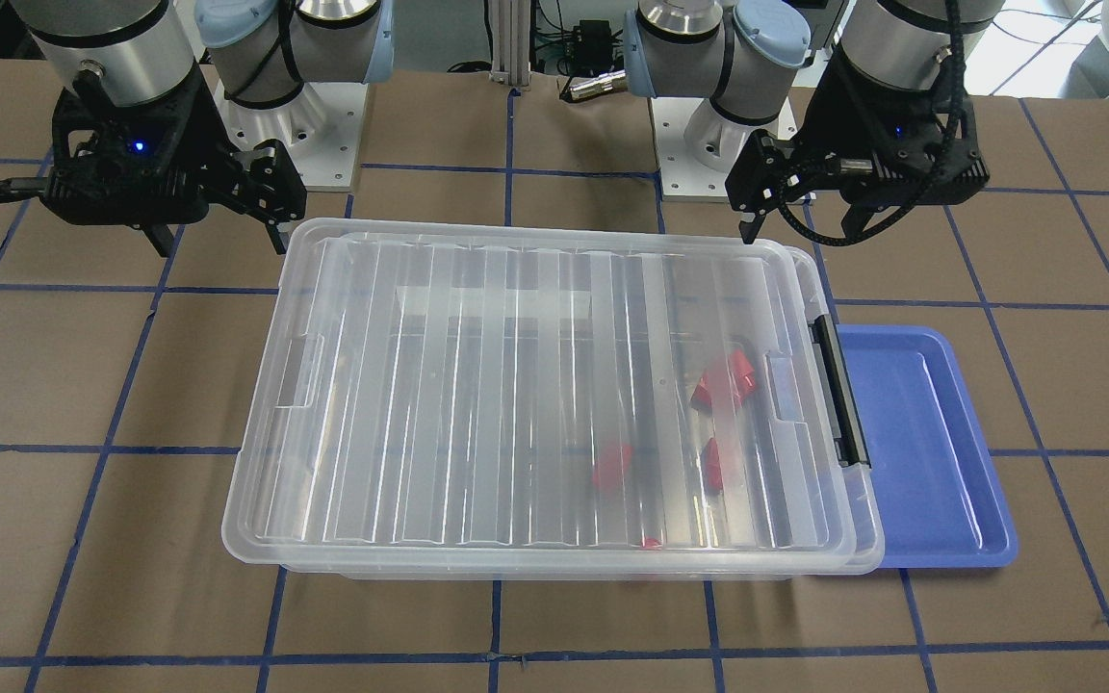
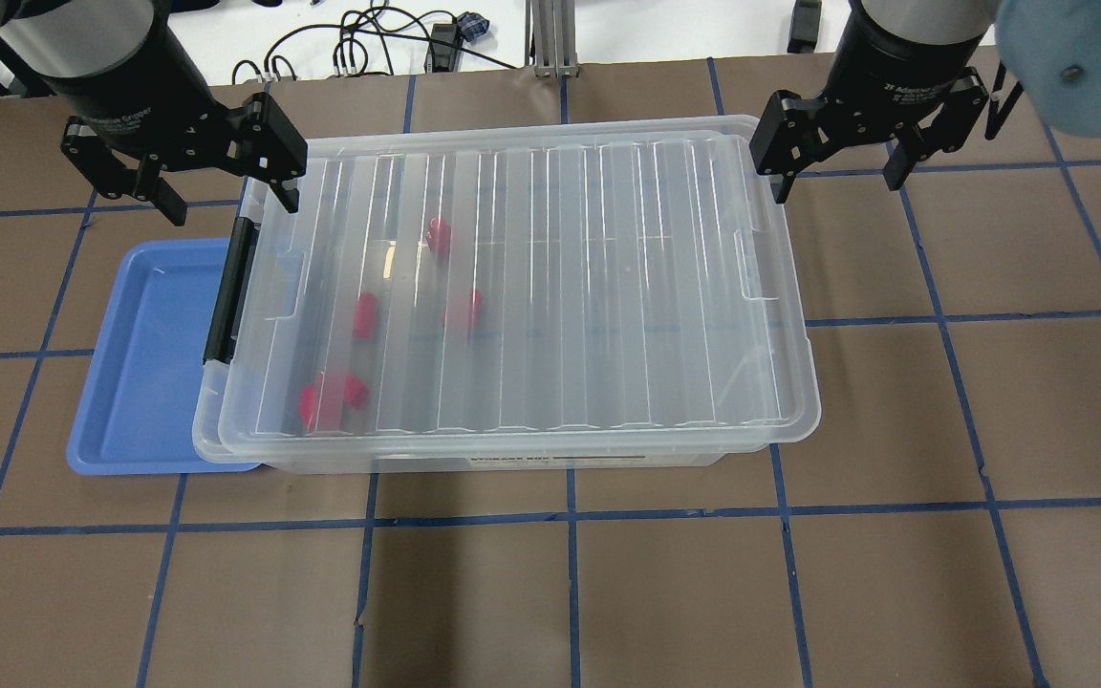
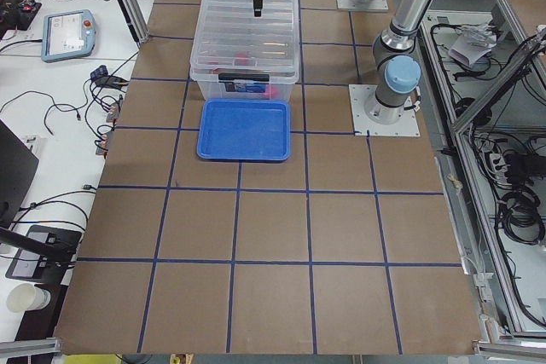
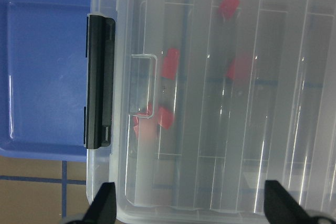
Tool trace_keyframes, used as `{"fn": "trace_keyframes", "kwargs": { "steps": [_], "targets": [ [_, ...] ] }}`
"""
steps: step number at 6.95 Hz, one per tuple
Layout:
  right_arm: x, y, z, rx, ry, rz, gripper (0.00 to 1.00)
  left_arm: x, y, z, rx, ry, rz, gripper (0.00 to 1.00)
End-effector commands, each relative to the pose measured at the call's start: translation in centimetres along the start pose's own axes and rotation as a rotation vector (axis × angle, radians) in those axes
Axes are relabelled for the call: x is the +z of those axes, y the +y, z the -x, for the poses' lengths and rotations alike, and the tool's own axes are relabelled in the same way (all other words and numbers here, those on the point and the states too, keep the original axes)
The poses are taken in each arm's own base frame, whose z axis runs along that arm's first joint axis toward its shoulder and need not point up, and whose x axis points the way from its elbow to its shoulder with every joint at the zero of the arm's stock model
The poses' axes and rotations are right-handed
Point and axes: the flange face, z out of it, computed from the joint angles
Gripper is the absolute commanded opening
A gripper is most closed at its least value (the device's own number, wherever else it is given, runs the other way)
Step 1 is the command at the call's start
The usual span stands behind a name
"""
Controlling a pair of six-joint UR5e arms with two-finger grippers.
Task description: Place red block in blue tray from box
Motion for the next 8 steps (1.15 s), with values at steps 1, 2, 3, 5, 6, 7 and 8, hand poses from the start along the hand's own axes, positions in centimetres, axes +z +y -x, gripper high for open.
{"fn": "trace_keyframes", "kwargs": {
  "steps": [1,2,3,5,6,7,8],
  "targets": [
    [0.3,0.0,-0.2,0.001,-0.002,0.006,1.00,0.0,0.0,0.0,0.000,0.000,-0.002,1.00],
    [1.0,-0.1,-0.2,0.001,-0.001,0.018,1.00,0.1,-0.1,0.0,0.000,0.000,0.000,1.00],
    [0.9,-0.2,-0.2,0.000,-0.001,0.018,1.00,0.1,-0.1,0.0,0.000,0.000,0.000,1.00],
    [3.0,-0.7,-0.3,0.003,-0.005,0.055,1.00,0.1,-0.1,0.0,0.000,0.000,0.000,1.00],
    [5.5,-1.8,-0.3,0.002,-0.001,0.060,1.00,0.1,-0.1,0.0,0.000,0.002,0.000,1.00],
    [8.0,-2.6,-0.3,0.003,0.000,0.066,1.00,0.1,-0.1,0.0,0.000,0.000,0.000,1.00],
    [11.1,-2.3,-0.3,0.003,0.000,0.066,1.00,0.1,-0.1,0.0,0.000,0.000,-0.002,1.00]
  ]
}}
